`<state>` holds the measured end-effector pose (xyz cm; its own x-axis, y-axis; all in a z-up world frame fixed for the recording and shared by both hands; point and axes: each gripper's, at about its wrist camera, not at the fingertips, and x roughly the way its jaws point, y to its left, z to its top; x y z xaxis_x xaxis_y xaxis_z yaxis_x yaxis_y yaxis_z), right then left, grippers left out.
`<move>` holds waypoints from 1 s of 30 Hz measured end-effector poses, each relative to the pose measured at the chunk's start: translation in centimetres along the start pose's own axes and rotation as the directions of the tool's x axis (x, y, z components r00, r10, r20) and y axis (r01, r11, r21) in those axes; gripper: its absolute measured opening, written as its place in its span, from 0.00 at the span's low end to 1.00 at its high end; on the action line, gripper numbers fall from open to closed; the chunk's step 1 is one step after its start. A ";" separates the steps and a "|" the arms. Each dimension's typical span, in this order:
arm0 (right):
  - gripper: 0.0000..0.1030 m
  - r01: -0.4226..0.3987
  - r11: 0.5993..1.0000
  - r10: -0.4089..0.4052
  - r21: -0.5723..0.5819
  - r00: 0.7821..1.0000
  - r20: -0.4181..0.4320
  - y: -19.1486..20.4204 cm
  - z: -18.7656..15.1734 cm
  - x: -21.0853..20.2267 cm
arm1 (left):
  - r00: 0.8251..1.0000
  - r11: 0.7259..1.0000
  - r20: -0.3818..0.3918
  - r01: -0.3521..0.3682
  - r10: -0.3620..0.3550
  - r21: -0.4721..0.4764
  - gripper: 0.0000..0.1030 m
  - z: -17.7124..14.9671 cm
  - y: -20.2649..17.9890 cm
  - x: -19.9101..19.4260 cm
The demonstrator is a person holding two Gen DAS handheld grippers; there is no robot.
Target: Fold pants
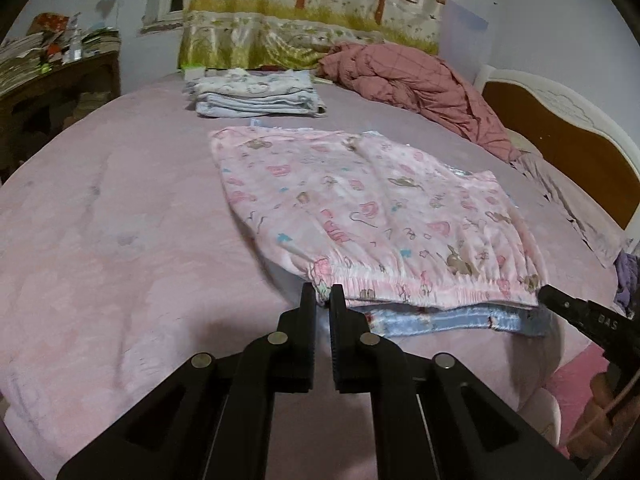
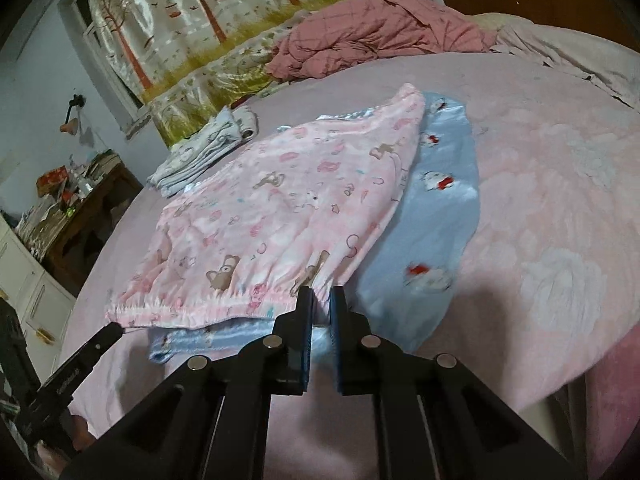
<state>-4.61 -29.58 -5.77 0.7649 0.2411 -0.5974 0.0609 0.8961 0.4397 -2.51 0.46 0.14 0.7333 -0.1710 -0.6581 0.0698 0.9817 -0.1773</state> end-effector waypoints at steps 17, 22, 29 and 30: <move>0.56 0.052 0.998 -0.051 -0.032 0.998 0.038 1.8 -1.8 -1.4 | 0.995 0.997 -0.060 -0.075 0.074 -0.012 0.34 -2.1 2.6 0.2; 0.56 0.120 0.993 -0.117 -0.020 0.987 0.110 -1.1 2.0 -3.0 | 0.999 0.994 0.003 -0.047 0.047 0.094 0.49 -1.8 -0.9 -1.1; 0.45 0.072 0.997 -0.077 0.038 0.982 0.170 -5.7 12.4 -3.0 | 0.992 0.981 0.000 0.128 -0.130 0.148 0.49 0.2 -7.0 0.9; 0.42 0.053 0.997 -0.061 0.052 0.985 0.161 -6.3 13.7 -2.4 | 0.987 0.974 -0.011 0.160 -0.160 0.158 0.46 0.4 -8.1 1.6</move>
<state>1.92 -40.89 2.08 0.8531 0.1229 -0.5071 0.1347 0.8870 0.4416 -1.65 -7.77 0.77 0.7049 -0.3270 -0.6295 0.2922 0.9425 -0.1624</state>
